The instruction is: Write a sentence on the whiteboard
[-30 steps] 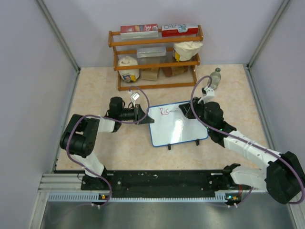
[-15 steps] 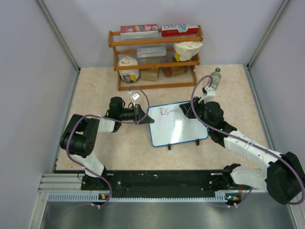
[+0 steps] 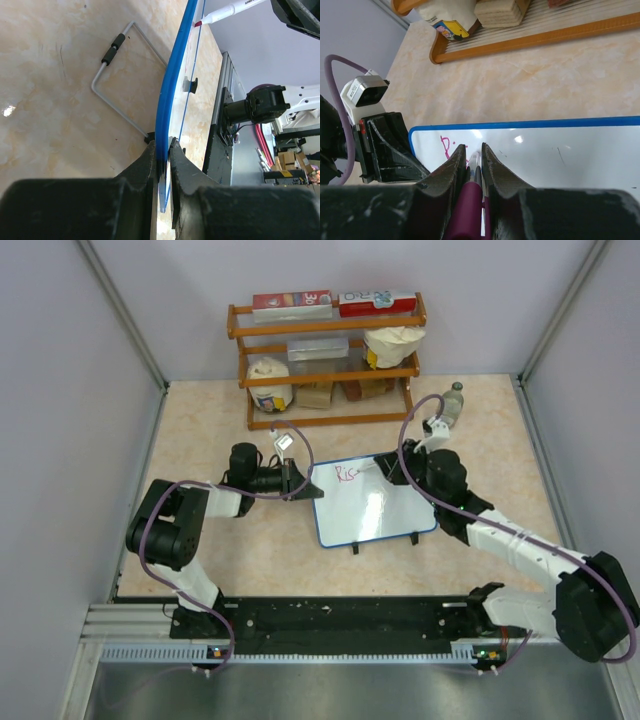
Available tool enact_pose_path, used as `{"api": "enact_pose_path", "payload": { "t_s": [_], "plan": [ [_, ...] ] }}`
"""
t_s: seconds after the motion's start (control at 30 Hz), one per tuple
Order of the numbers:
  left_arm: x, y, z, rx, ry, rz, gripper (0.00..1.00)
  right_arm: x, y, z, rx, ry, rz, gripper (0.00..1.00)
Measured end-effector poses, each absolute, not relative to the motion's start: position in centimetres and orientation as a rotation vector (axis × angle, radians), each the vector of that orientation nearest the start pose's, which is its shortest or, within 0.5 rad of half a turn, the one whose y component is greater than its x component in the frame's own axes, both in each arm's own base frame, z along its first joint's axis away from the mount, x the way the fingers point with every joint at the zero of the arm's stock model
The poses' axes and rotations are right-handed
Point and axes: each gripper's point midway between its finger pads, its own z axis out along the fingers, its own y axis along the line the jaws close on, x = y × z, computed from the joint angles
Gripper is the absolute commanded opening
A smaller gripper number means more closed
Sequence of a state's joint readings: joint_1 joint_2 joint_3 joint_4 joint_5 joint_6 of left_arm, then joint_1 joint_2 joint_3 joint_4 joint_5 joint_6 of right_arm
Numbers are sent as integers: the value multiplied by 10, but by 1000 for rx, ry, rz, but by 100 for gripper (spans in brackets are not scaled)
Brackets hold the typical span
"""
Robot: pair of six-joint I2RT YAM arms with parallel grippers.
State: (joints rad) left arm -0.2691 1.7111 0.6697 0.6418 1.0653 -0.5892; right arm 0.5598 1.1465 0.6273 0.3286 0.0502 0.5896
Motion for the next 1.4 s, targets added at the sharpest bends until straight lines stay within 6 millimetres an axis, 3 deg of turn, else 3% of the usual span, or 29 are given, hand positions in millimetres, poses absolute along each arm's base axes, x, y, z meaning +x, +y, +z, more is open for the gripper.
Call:
{"api": "enact_pose_path", "payload": {
  "t_s": [1.4],
  "plan": [
    [291,-251,107,438,2049,-1581,0,319,230,194,26,1863,834,0]
  ]
}}
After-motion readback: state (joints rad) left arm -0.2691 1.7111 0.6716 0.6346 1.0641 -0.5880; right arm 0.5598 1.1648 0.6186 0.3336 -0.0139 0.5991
